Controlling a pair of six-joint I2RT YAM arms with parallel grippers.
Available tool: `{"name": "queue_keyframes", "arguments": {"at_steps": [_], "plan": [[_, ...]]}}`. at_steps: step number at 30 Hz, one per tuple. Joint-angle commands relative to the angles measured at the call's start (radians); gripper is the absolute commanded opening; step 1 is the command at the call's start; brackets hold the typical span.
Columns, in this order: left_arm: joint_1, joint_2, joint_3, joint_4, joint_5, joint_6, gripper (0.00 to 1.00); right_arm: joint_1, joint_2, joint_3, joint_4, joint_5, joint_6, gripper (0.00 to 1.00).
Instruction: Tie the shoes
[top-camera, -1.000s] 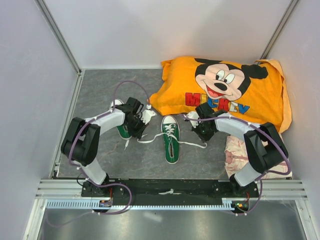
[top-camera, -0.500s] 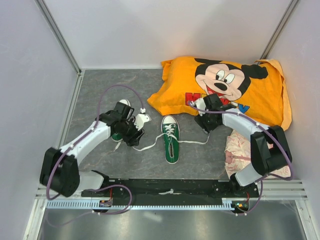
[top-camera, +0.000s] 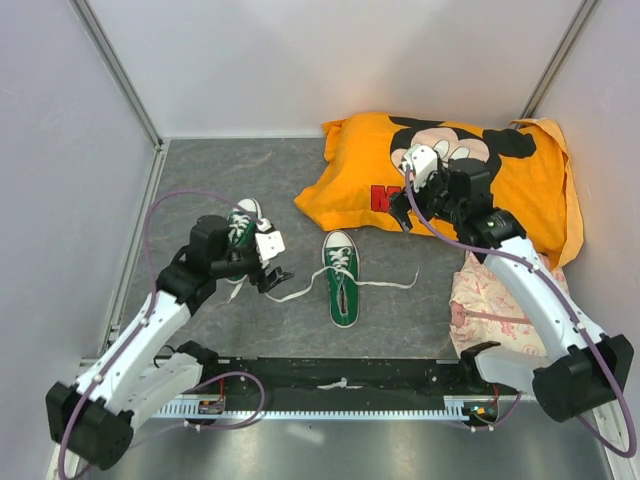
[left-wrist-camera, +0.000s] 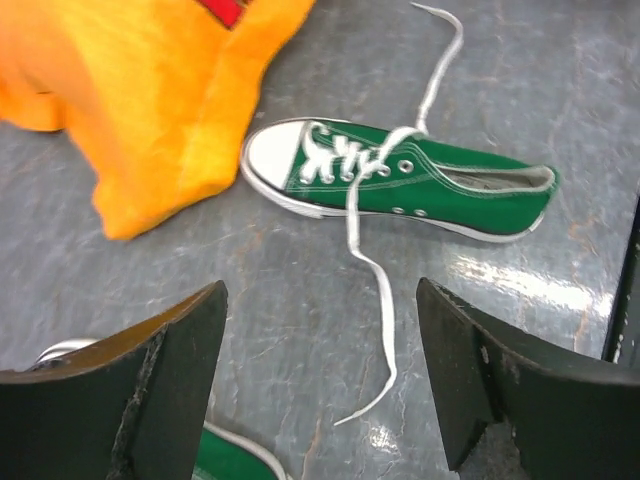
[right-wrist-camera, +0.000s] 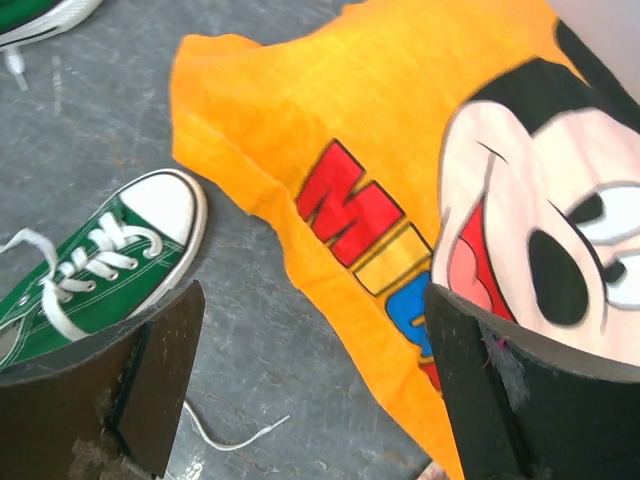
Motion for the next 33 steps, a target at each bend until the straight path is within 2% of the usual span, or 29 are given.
{"name": "queue_keyframes", "arguments": {"at_steps": [1,2,6,7,9,11,17,25,33], "plan": [[-0.003,0.153,-0.002,0.027,0.081,0.125,0.78,-0.003,0.097,0.091,-0.093,-0.166,-0.072,0.98],[-0.003,0.228,0.010,0.020,0.081,0.134,0.75,-0.003,0.114,0.128,-0.165,-0.191,-0.075,0.98],[-0.012,0.367,0.041,0.035,0.092,0.223,0.66,-0.002,0.157,0.127,-0.284,-0.231,-0.095,0.98],[-0.037,0.397,0.040,0.040,0.063,0.243,0.65,0.000,0.165,0.107,-0.301,-0.231,-0.094,0.98],[-0.052,0.491,0.055,0.040,-0.006,0.268,0.55,-0.002,0.177,0.093,-0.353,-0.246,-0.087,0.98],[-0.052,0.536,0.070,0.041,-0.017,0.265,0.50,0.000,0.220,0.093,-0.417,-0.251,-0.084,0.98],[-0.077,0.609,0.086,0.084,0.018,0.242,0.50,0.000,0.243,0.042,-0.442,-0.255,-0.066,0.98],[-0.107,0.732,0.187,0.090,0.006,0.225,0.45,0.000,0.197,-0.056,-0.416,-0.220,-0.081,0.98],[-0.127,0.787,0.231,0.007,0.028,0.266,0.43,0.000,0.223,-0.065,-0.410,-0.183,-0.087,0.98]]}}
